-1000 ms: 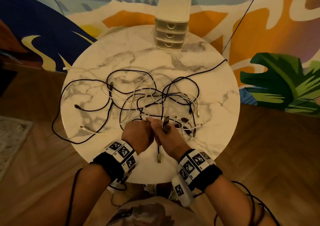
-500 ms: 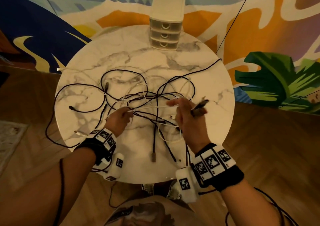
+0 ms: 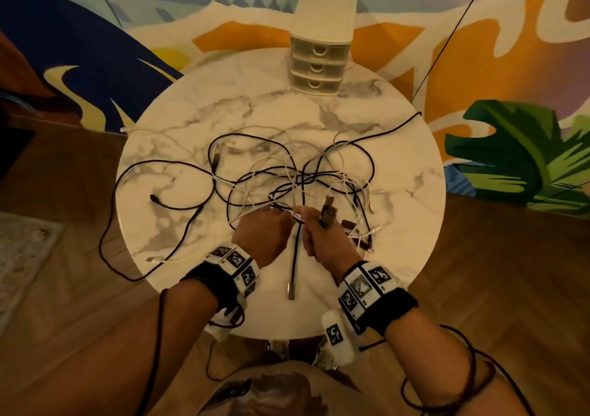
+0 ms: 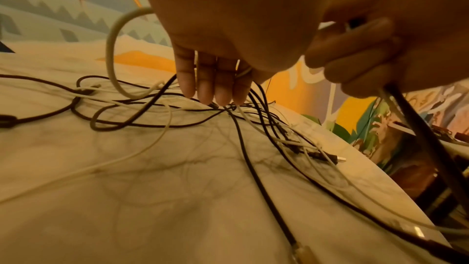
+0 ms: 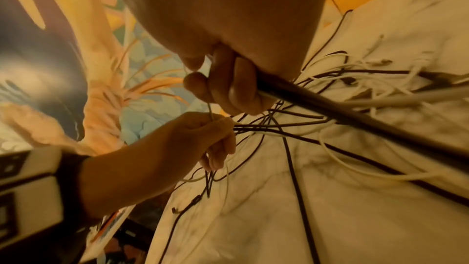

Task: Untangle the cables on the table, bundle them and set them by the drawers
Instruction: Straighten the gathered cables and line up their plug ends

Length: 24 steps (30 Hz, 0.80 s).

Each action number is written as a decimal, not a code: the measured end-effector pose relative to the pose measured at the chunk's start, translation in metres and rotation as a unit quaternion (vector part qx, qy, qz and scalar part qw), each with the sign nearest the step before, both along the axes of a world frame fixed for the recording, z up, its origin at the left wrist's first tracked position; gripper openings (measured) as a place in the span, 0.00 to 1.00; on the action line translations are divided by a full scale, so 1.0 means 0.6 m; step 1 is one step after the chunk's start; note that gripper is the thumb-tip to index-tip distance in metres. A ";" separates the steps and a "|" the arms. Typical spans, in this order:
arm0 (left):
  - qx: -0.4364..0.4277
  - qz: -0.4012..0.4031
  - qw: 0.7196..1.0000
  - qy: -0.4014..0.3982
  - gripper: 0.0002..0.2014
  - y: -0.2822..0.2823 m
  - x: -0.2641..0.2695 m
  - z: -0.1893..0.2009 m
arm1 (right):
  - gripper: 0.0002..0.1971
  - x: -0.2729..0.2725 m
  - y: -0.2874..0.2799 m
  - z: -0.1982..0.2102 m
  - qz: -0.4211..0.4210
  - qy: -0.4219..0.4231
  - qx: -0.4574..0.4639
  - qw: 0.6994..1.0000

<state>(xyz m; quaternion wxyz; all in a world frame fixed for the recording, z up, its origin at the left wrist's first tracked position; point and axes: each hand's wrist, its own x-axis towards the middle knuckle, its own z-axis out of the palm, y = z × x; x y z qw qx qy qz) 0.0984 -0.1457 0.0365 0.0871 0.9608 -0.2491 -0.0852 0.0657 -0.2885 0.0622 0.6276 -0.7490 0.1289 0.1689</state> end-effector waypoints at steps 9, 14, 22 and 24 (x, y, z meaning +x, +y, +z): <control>-0.003 0.006 0.993 0.121 0.28 0.031 -0.062 0.045 | 0.17 0.010 0.034 -0.020 -0.010 -0.026 0.028 0.999; -0.174 0.062 0.979 -0.089 0.14 0.111 -0.085 0.051 | 0.19 0.013 0.047 -0.035 -0.058 -0.029 0.064 0.996; 0.103 0.377 0.901 0.188 0.19 0.278 -0.031 -0.066 | 0.19 0.015 0.047 -0.048 -0.050 -0.006 0.050 0.997; 0.096 0.379 0.901 0.190 0.15 0.286 -0.023 -0.073 | 0.19 0.013 0.045 -0.049 -0.047 -0.001 0.039 0.998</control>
